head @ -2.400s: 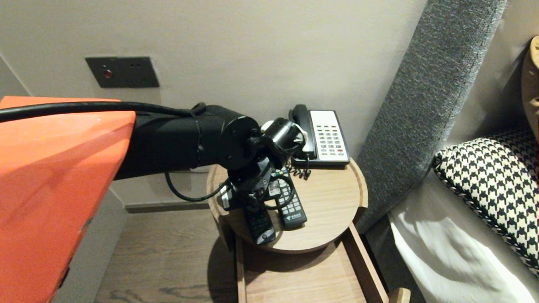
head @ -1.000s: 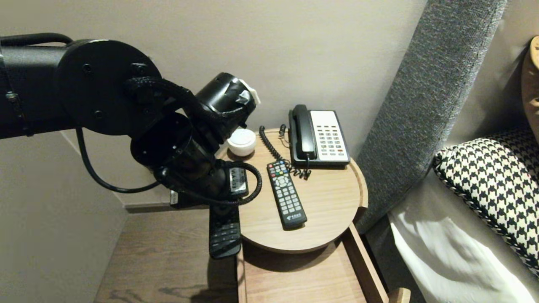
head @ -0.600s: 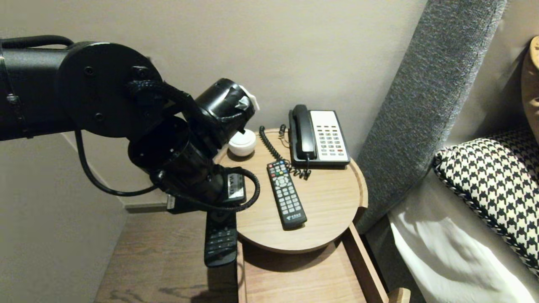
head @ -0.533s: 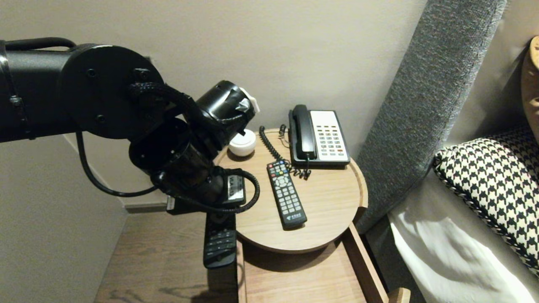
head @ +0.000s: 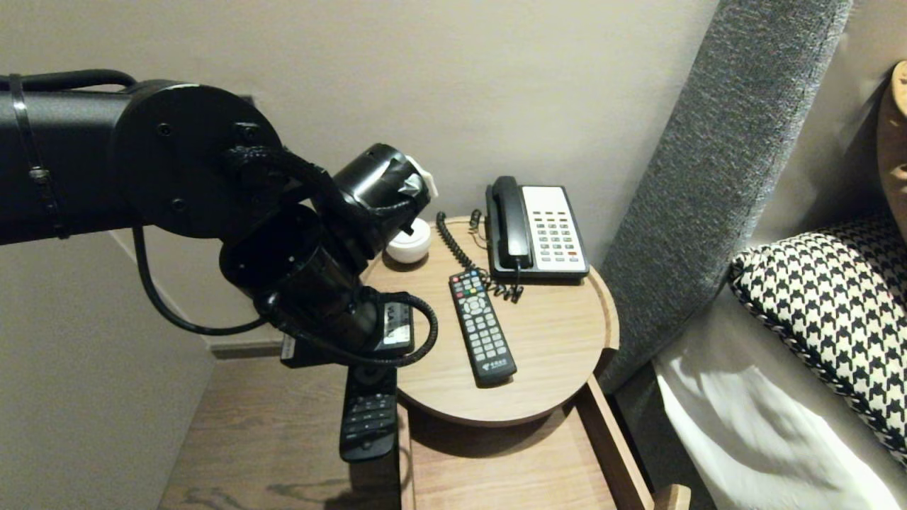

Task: Put the remote controls on the table in the drawer one by one

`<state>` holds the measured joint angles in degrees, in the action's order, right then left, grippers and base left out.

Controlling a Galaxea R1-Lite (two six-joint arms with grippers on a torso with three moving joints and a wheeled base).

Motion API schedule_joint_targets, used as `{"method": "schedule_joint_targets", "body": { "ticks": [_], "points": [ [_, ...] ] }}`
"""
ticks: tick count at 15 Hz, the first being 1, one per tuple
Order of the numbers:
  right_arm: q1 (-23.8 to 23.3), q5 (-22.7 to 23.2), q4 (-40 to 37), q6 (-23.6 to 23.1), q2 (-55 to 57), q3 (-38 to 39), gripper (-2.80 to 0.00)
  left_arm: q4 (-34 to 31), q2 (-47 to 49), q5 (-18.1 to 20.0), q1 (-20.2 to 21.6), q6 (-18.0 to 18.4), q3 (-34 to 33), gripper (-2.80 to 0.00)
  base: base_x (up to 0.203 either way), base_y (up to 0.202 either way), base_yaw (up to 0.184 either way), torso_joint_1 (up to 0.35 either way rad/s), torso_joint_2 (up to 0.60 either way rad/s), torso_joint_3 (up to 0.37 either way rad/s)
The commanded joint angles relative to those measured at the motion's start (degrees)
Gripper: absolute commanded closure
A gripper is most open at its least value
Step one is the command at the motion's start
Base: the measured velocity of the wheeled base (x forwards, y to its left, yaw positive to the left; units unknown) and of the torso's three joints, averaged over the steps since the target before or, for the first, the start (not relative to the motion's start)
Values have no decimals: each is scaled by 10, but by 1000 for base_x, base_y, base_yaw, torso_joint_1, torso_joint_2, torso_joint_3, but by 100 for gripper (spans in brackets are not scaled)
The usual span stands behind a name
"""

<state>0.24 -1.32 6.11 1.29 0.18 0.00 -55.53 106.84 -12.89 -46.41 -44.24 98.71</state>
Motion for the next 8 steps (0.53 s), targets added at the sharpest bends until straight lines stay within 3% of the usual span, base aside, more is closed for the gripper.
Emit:
{"method": "schedule_joint_targets", "body": {
  "ticks": [1,8],
  "points": [
    [0,0,0,0,0,23,0,-7,0,7,0,2,0,0,0,0,0,0,0,0],
    [0,0,0,0,0,23,0,-15,-1,8,1,15,-7,0,0,0,0,0,0,0]
  ]
}}
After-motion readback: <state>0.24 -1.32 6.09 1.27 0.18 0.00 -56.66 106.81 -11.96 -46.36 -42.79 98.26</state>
